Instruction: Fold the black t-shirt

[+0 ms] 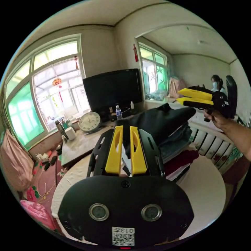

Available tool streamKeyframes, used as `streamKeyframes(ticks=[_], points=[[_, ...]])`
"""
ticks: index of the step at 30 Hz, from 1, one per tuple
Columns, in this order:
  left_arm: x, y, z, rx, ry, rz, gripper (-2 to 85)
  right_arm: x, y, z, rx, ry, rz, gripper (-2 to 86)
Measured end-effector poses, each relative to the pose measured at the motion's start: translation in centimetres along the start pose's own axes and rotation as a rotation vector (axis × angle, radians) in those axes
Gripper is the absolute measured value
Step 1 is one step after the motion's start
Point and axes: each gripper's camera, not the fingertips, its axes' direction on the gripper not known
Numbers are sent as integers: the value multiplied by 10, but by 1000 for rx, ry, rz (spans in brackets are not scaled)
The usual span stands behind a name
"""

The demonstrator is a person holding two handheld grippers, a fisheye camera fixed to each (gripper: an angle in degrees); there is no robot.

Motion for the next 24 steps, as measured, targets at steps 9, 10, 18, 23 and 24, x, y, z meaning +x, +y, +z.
streamKeyframes(ticks=[9,10,18,23,24], points=[[36,44,-40,-186,-32,12,-3,-55,3,32,-101,-56,48,0],[33,53,-57,-165,-73,-14,-3,-56,3,29,-75,-28,63,0],[24,217,-214,-79,-24,-207,-3,-133,41,-38,209,-126,63,-2],[35,413,-325,-301,34,-396,-3,-239,83,-49,180,-289,15,-2],[35,435,-340,-329,34,-430,-3,-266,88,-50,168,-343,21,-1]])
